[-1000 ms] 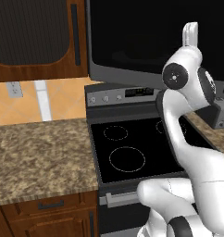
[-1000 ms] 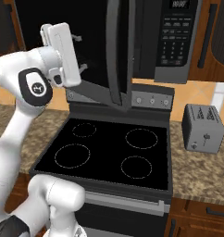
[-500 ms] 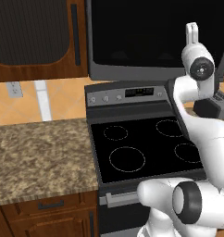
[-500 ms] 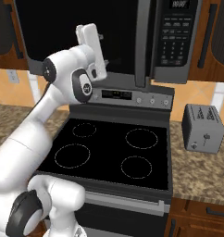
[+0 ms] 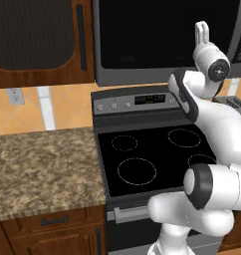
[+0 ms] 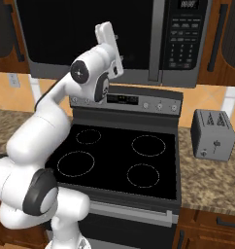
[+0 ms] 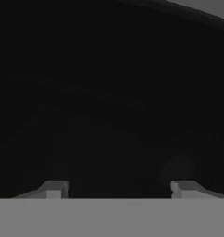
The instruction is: Open the microwave, place the bowl with waffle inside the microwave, then close the microwave door and turn it on.
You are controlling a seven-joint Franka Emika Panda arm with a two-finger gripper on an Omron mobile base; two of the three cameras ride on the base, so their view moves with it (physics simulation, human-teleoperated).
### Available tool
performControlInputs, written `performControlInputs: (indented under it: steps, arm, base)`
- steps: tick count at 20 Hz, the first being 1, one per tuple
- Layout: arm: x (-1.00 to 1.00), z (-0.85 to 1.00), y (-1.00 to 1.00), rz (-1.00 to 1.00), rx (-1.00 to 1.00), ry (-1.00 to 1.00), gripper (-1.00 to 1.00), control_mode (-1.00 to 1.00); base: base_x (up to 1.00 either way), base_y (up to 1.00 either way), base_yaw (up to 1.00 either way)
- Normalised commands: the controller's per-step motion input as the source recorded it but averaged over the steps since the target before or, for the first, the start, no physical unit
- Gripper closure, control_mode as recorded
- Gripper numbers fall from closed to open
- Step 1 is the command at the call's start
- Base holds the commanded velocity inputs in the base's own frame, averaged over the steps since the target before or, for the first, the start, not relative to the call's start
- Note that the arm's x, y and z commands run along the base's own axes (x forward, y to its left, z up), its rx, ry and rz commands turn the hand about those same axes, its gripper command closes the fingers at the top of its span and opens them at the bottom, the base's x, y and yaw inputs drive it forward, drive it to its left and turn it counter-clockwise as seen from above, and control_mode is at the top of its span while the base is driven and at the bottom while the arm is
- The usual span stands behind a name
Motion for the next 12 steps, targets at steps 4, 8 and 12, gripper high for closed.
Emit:
performControlInputs:
  steps: [4,8,12]
  arm:
    - [1.0,-0.2,0.0,0.05,0.0,0.24,-1.0,-1.0]
    - [0.28,0.1,0.0,0.07,0.0,0.14,-1.0,-1.0]
    - [-0.62,0.66,-0.01,0.13,0.0,0.01,-1.0,-1.0]
  base:
    - [0.0,0.0,0.0]
    - [0.0,0.0,0.0]
    - [0.0,0.0,0.0]
